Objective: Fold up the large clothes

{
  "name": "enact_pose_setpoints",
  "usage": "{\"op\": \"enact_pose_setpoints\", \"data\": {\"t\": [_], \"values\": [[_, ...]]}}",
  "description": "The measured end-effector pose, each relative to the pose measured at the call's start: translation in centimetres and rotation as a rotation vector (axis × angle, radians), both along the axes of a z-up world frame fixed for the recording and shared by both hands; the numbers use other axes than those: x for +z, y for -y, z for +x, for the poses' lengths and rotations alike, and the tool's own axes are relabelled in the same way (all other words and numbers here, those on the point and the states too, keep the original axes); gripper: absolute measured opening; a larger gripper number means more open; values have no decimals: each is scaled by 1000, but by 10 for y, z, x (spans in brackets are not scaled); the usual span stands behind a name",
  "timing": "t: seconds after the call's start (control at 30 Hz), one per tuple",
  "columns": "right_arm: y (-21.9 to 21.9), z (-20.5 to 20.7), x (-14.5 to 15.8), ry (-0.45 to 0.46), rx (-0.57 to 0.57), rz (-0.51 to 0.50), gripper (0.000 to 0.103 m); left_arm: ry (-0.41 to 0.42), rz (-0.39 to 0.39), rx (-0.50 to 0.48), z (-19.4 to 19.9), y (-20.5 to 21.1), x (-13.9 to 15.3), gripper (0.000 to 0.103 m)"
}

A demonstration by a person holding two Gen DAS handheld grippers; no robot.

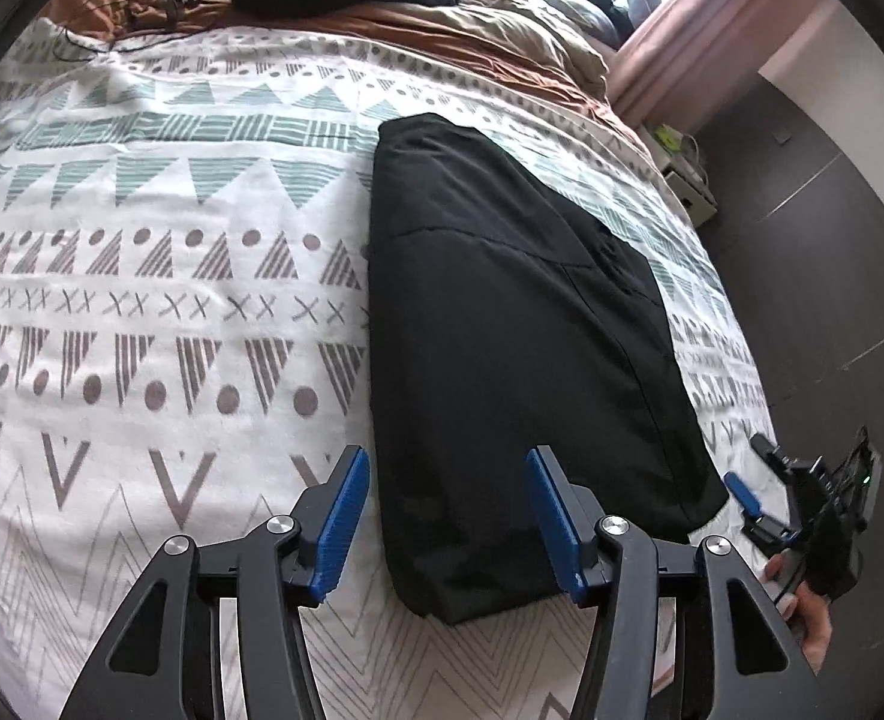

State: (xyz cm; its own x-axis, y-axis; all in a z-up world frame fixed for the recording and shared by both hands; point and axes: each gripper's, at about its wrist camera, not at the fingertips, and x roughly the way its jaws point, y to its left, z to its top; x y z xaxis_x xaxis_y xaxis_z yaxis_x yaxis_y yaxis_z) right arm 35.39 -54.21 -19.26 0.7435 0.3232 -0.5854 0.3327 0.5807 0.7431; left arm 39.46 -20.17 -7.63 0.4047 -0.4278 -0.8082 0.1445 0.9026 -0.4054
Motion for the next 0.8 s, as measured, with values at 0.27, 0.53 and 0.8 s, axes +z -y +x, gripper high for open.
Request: {"op": "enact_pose_setpoints", "data": {"t": [0.27,0.53,0.8], "values": [[10,48,-7,-26,66,30,71,-4,27,18,30,6,-5,56],[14,103,-28,-71,126,101,71,-9,51,16,70,20,-17,56],[6,142,-61,-120,200,193,71,-33,64,32,112,26,-32,56]]}}
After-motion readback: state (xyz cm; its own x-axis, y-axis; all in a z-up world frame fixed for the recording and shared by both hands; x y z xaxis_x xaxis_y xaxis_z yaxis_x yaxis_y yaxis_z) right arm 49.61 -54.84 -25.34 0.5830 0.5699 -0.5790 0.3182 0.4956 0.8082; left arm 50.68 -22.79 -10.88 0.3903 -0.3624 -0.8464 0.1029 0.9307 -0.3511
